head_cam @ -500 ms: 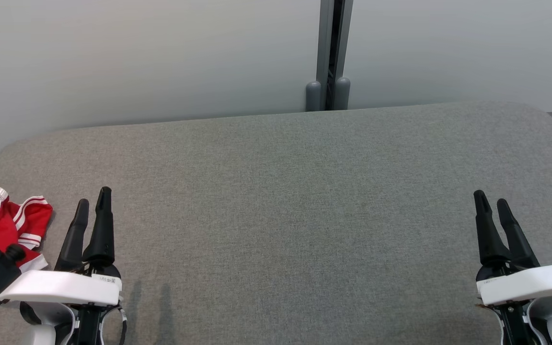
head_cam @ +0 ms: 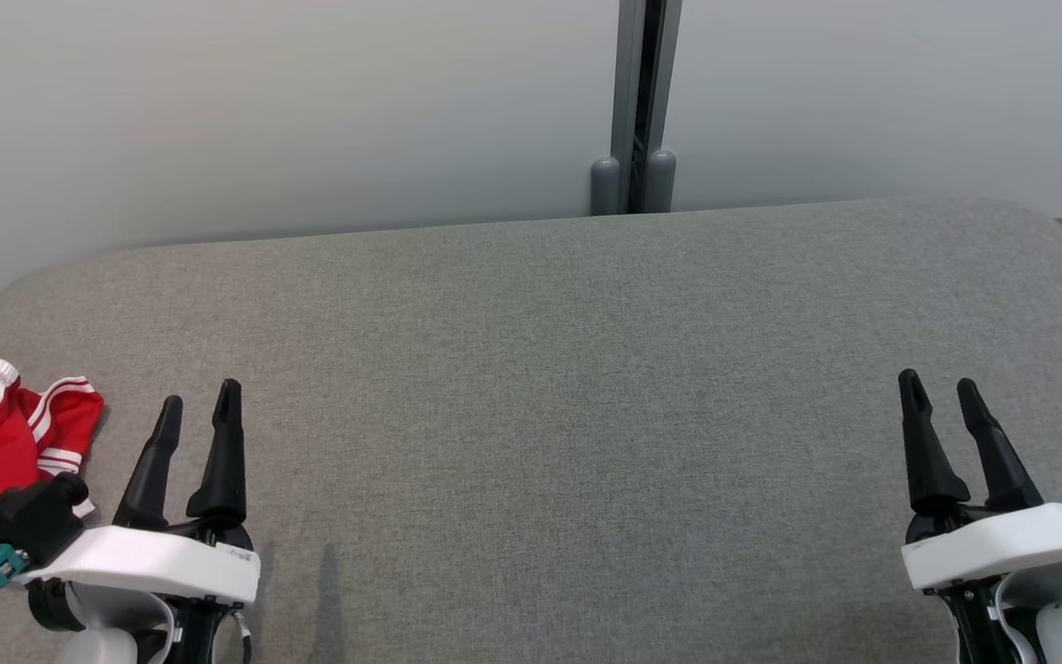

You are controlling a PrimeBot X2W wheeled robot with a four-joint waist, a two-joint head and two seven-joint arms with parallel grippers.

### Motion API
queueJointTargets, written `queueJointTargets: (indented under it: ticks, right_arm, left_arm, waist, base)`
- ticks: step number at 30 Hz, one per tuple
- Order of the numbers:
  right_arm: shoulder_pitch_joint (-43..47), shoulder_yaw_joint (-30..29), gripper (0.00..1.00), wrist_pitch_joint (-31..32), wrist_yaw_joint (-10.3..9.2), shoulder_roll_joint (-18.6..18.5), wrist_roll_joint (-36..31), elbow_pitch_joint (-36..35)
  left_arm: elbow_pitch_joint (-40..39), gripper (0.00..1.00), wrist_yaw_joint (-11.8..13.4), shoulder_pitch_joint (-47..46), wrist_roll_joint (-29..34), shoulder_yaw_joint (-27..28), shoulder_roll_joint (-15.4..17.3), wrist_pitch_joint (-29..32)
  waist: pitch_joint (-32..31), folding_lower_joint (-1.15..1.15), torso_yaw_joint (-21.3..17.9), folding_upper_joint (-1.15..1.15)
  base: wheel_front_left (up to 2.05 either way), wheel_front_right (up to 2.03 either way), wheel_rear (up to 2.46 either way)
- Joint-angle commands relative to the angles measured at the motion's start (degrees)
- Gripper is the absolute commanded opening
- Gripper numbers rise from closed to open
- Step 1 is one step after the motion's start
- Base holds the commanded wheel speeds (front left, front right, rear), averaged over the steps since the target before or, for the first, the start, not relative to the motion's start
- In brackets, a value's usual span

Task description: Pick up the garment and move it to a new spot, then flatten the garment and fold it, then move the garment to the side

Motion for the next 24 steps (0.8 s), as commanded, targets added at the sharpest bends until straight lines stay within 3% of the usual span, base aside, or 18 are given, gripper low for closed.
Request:
queueJointTargets:
  ticks: [1, 24]
  right_arm:
    - [-1.47, -0.12, 1.0, -0.62, 0.02, -0.23, -1.33, -0.41]
    - [-2.28, -0.29, 1.0, -2.15, 0.01, 0.46, -15.7, 3.39]
  left_arm:
    - [-0.32, 1.0, 0.18, -1.69, 1.41, -0.13, 0.79, -0.57]
    - [4.19, 1.0, 1.44, -2.18, 13.47, -2.9, 1.98, -4.55]
  waist:
    - [-0.01, 0.0, -0.02, 0.0]
    - [0.03, 0.0, 0.2, 0.0]
  base:
    - [0.0, 0.0, 0.0]
    - [0.0, 0.0, 0.0]
